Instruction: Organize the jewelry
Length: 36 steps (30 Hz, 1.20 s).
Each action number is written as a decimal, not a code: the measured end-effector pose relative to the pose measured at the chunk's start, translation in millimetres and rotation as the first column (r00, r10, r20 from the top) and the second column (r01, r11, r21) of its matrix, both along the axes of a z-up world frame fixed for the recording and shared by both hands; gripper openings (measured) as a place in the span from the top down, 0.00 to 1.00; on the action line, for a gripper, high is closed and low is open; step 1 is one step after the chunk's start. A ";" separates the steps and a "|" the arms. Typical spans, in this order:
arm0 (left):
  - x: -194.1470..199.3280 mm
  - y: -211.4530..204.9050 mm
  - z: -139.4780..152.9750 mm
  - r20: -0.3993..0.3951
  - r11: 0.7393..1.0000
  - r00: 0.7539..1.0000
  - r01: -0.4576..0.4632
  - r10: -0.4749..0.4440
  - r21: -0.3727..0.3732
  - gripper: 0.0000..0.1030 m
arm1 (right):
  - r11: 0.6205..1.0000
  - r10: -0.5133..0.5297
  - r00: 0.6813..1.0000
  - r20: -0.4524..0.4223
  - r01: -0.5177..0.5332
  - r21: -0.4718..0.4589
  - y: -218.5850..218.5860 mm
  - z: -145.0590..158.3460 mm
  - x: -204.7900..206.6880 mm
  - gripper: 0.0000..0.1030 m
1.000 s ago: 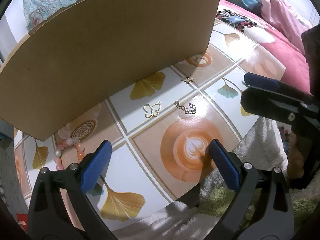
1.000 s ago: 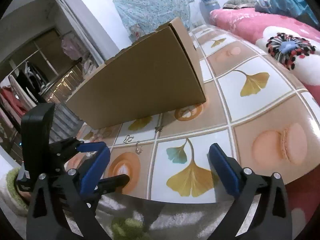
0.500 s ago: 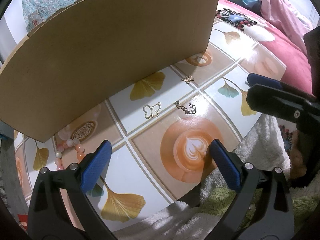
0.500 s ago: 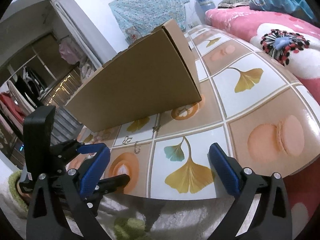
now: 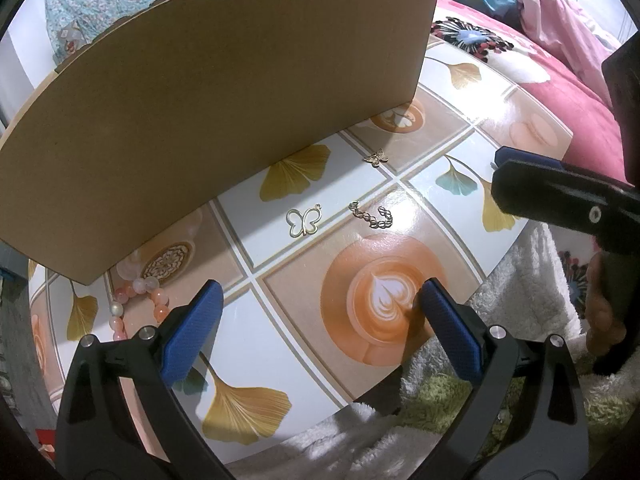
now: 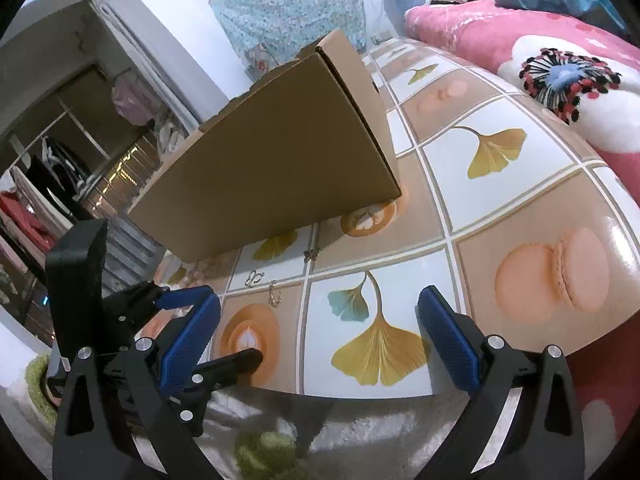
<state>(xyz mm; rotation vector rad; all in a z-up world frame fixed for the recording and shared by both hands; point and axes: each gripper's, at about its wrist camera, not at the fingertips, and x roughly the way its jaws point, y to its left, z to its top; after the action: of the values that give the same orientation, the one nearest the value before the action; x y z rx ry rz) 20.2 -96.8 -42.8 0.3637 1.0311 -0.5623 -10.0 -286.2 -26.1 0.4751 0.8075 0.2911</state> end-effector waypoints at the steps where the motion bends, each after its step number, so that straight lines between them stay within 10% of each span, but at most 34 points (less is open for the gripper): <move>1: 0.0 -0.6 -0.2 0.001 1.000 1.000 0.000 0.000 -0.001 0.07 | 1.000 0.003 1.000 0.002 -0.003 -0.005 0.5 0.1 -0.1 0.06; 15: -22.5 -2.0 22.7 0.165 0.992 0.982 0.110 -0.097 -0.069 0.09 | 0.998 0.062 0.998 0.020 -0.062 0.005 -1.0 6.1 -7.7 0.10; 25: -10.0 -17.1 28.5 0.168 0.972 0.969 0.203 -0.182 -0.117 0.55 | 0.999 0.023 0.999 0.025 -0.022 -0.026 -2.0 11.1 -5.2 0.24; 36: 1.5 -25.4 11.6 0.086 0.973 0.974 0.216 -0.210 -0.078 0.71 | 0.999 0.037 0.999 0.013 -0.037 -0.029 3.3 7.4 -1.0 0.26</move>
<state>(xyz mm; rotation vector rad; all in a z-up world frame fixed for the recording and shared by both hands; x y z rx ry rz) 21.7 -122.2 -31.2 0.4190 0.8956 -0.7782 -11.0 -283.0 -18.7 0.4310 0.8066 0.3166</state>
